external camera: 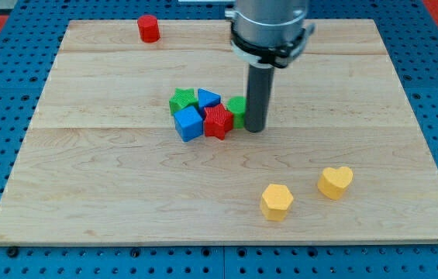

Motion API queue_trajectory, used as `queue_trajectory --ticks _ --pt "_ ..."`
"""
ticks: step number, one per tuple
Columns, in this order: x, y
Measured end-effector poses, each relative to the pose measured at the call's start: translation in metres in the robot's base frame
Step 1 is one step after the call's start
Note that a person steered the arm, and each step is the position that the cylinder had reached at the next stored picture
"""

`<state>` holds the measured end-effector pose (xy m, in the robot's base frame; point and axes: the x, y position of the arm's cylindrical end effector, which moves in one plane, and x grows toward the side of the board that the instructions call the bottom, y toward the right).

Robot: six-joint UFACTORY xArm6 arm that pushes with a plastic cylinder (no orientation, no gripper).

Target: Move your arm towards the bottom right

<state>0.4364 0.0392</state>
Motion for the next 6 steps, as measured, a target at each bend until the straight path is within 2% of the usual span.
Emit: queue_trajectory --ticks 1,2,3,4,5,6 --pt "-0.003 0.023" --pt "0.003 0.100" --pt "0.035 0.206" --pt "0.108 0.229" --pt "0.146 0.173" --pt "0.114 0.102"
